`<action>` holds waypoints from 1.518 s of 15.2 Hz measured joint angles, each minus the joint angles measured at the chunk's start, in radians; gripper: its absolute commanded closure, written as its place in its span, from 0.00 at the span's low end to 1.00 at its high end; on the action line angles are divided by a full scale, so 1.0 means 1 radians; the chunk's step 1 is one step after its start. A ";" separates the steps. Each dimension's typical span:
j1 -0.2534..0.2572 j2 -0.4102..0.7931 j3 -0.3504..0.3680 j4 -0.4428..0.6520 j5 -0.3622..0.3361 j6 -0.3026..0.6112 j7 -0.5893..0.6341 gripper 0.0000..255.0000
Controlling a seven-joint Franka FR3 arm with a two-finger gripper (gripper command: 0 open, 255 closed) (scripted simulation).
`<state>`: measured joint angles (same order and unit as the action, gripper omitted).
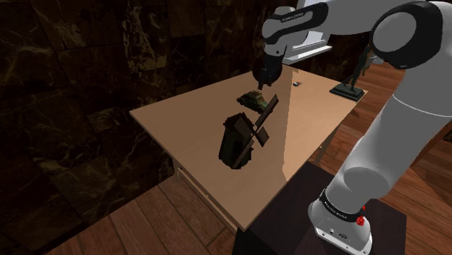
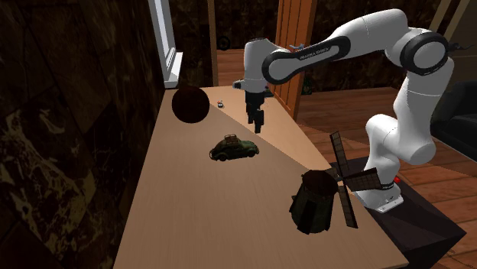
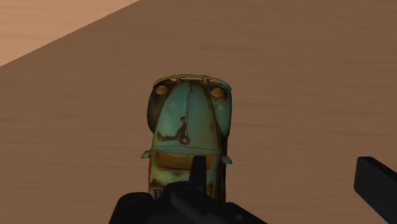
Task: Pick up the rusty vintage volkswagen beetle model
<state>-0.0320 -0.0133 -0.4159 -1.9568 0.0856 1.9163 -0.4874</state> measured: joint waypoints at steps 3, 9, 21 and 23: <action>-0.031 0.136 -0.023 0.113 0.070 -0.014 -0.083 0.00; -0.095 0.339 -0.025 0.287 0.171 -0.044 -0.179 0.00; -0.100 0.372 -0.018 0.244 0.191 0.028 -0.198 1.00; -0.100 0.372 -0.018 0.244 0.191 0.028 -0.198 1.00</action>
<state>-0.1316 0.3583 -0.4340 -1.7131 0.2764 1.9440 -0.6859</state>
